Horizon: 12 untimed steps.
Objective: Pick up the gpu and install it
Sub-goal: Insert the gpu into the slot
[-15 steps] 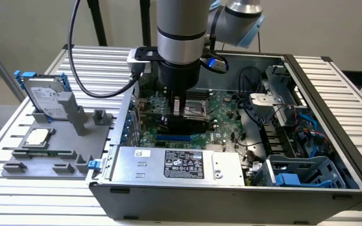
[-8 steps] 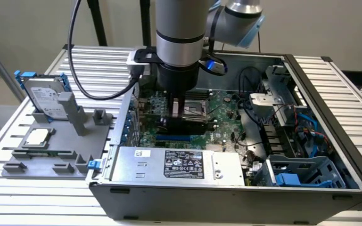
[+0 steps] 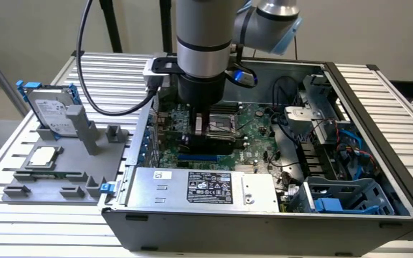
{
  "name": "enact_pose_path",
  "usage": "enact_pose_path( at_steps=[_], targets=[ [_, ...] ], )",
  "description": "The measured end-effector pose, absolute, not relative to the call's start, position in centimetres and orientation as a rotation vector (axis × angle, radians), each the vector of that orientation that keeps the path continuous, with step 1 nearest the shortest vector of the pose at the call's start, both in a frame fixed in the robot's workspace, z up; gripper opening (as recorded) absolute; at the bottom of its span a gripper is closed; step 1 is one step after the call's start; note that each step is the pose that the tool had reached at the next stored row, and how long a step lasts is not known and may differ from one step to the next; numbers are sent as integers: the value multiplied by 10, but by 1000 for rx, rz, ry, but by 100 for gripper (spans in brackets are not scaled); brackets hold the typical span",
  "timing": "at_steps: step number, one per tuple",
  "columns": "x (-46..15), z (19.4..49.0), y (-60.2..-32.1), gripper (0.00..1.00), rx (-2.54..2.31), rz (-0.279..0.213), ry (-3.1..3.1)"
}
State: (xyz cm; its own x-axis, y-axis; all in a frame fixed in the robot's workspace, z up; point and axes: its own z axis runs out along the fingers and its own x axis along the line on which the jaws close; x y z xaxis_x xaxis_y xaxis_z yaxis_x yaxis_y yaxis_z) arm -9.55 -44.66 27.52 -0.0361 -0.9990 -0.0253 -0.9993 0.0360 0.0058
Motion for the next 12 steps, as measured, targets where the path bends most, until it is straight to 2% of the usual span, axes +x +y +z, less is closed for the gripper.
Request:
enact_pose_path(
  at_steps=[12],
  targets=[
    [-97, 271, -447, 0, -2186, 34, 2237]
  ],
)
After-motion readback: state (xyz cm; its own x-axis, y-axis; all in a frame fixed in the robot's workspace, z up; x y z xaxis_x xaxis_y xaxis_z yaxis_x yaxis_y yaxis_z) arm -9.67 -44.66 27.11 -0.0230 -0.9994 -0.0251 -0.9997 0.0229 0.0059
